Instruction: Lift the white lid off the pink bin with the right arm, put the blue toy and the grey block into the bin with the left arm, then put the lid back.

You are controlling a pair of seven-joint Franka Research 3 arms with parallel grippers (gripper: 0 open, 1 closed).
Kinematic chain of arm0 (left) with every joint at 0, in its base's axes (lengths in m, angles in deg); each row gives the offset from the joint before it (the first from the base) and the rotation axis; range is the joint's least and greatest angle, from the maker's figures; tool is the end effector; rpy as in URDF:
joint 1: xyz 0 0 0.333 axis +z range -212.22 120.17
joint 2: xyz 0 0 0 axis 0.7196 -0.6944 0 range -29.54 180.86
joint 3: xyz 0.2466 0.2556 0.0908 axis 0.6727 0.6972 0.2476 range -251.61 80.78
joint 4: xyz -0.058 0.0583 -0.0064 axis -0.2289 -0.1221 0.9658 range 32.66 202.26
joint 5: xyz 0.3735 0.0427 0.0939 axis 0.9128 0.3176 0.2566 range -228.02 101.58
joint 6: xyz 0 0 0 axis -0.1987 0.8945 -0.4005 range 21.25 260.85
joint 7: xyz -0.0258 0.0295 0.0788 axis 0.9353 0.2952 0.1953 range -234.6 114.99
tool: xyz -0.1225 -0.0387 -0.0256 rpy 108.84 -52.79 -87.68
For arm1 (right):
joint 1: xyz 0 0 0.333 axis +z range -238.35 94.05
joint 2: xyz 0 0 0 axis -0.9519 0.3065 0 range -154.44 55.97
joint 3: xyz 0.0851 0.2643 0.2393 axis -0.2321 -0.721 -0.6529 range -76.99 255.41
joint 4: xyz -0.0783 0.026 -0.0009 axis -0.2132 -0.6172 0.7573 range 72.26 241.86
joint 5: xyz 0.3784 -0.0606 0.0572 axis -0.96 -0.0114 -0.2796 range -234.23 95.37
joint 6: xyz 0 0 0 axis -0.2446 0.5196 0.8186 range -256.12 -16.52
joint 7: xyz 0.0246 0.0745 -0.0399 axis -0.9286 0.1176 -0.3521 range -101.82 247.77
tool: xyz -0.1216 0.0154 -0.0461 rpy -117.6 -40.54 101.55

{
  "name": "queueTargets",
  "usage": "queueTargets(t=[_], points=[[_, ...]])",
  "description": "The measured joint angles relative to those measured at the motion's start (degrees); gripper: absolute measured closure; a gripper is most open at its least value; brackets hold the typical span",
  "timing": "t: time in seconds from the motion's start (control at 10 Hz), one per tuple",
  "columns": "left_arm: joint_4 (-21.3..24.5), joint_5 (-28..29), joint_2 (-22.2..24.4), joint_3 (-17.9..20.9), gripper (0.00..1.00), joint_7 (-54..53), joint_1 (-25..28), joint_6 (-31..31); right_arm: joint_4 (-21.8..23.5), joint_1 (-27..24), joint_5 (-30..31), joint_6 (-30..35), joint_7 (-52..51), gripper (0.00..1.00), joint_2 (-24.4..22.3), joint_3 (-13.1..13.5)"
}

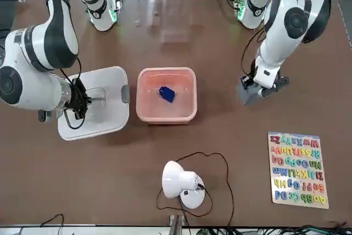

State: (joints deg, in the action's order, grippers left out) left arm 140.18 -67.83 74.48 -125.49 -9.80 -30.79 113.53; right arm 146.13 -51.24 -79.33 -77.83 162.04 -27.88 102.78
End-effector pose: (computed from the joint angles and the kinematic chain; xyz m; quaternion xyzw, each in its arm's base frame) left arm 0.5060 -0.2386 0.4852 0.9708 0.2351 -0.0096 0.0463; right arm 0.6346 0.1304 0.5027 0.7470 -0.6509 -0.1178 0.0676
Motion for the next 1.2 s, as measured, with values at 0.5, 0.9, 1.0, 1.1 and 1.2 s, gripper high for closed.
queueTargets(t=[0.5, 0.9, 1.0, 1.1, 1.2], points=[[-20.3, 9.3, -17.9, -7.6, 0.75, 30.5, -17.8, 0.3, 0.0, -0.1, 0.0, 0.0, 0.0, 0.93, 0.0, 0.0], [-35.1, 18.5, -33.2, 1.8, 0.75, 38.2, -31.6, 2.1, 0.0, -0.1, 0.0, 0.0, 0.0, 0.93, 0.0, -0.1], [-36.0, 18.6, -34.9, 5.7, 0.75, 38.5, -35.7, 3.9, 0.0, -0.1, 0.0, 0.0, 0.1, 0.93, 0.0, -0.1], [-36.2, 18.6, -35.9, 7.7, 0.72, 38.9, -38.3, 4.8, 0.0, -0.1, 0.0, 0.0, 0.2, 0.93, 0.0, -0.1], [-36.3, 18.6, -36.2, 8.2, 0.71, 39.1, -39.2, 4.9, 0.0, -0.1, 0.0, 0.0, 0.3, 0.93, 0.0, -0.2]])
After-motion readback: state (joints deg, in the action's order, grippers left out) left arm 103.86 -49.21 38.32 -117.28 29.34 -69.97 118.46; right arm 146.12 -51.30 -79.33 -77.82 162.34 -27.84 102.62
